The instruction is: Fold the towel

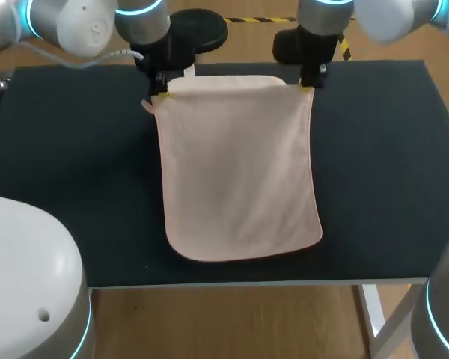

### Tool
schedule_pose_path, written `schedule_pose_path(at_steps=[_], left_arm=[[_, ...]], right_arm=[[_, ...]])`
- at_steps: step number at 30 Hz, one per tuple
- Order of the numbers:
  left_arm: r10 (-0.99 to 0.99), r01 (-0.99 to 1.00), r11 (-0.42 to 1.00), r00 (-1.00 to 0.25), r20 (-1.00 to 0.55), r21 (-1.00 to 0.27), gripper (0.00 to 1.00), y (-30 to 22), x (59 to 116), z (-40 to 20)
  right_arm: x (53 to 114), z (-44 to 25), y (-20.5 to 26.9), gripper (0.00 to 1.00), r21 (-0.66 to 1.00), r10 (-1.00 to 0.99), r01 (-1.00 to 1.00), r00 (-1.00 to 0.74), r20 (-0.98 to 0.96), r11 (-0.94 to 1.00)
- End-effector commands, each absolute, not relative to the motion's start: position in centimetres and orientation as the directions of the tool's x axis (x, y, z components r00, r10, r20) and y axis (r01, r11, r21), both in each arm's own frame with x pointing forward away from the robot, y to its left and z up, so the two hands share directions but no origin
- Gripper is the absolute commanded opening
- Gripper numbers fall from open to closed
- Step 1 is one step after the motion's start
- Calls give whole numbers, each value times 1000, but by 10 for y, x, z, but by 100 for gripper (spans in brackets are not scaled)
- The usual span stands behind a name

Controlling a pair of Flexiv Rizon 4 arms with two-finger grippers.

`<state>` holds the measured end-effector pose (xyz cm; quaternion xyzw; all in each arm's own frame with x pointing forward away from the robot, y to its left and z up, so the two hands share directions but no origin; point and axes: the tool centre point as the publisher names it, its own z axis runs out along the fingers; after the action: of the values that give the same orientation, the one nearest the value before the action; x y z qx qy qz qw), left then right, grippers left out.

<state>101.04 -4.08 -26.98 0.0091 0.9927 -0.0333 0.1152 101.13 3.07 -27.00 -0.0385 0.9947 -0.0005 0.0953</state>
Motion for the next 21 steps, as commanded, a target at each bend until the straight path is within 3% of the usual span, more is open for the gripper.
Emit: schedule_pose_path(at_steps=[1, 21], left_arm=[[40, 49, 998, -969, -245, -33, 0, -39, 1012, -230], [109, 127, 992, -915, -387, -20, 0, -47, 1095, -148]], right_arm=[[1009, -232, 24, 0, -18, -79, -77, -979, -190, 997], [1085, -142, 15, 0, 1, -83, -88, -946, -313, 996]])
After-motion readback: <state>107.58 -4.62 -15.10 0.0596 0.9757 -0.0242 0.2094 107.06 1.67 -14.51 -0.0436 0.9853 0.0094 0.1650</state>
